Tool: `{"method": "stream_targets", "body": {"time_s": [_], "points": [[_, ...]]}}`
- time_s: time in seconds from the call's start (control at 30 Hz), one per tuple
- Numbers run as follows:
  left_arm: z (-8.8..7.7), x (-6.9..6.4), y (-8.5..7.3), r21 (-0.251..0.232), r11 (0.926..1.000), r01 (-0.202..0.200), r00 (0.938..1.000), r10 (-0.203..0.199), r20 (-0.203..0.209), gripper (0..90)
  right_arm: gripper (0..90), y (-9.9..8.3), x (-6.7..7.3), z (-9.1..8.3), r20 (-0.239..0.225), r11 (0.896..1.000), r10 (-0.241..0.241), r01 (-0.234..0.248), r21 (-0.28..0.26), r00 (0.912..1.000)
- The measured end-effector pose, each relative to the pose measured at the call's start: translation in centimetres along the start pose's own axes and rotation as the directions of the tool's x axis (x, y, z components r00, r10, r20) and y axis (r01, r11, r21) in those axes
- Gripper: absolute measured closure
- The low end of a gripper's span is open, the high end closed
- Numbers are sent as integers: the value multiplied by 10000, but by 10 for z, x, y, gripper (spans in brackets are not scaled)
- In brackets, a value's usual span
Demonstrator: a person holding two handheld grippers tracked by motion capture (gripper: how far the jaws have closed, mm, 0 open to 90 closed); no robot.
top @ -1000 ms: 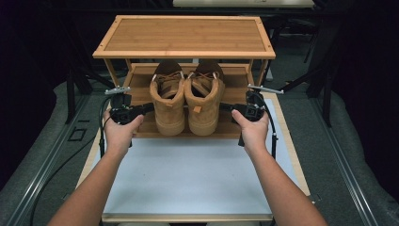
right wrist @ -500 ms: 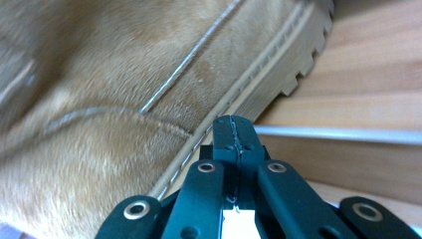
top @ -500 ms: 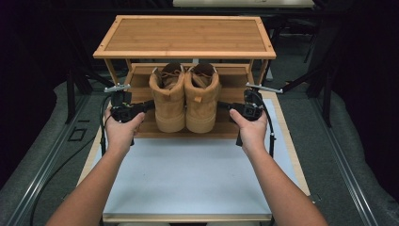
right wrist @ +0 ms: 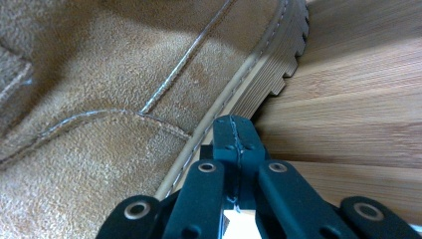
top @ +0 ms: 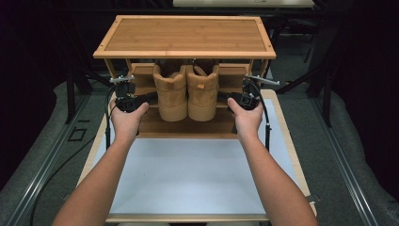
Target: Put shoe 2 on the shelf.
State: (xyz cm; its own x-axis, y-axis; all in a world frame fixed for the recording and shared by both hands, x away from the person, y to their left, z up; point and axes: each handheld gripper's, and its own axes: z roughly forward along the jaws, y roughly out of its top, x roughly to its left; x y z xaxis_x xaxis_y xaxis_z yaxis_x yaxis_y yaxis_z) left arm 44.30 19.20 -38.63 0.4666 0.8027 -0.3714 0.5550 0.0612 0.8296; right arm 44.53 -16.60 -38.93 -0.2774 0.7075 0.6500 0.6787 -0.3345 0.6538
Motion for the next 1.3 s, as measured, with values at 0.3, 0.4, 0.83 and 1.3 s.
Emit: {"method": "stream_targets", "body": {"time_s": [0.3, 0.4, 0.83, 1.3], "points": [[-26, -16, -16, 379, 9982, -463, 9983, 449, 368, 900, 900, -14, 8, -23, -152, 9942, -926, 933, 539, 9956], [-34, -20, -22, 470, 9970, -611, 9971, 588, 482, 900, 900, -23, 12, -32, -231, 9897, -1102, 1118, 897, 9936], [-28, -21, -18, 165, 9993, -336, 9994, 336, 41, 900, 900, -27, 16, -24, -666, 9958, -608, 651, 640, 9959], [-12, -10, -9, 68, 9999, 76, 10000, -76, 16, 900, 900, -16, 12, -4, -560, 9981, -493, 512, 328, 9972]]}}
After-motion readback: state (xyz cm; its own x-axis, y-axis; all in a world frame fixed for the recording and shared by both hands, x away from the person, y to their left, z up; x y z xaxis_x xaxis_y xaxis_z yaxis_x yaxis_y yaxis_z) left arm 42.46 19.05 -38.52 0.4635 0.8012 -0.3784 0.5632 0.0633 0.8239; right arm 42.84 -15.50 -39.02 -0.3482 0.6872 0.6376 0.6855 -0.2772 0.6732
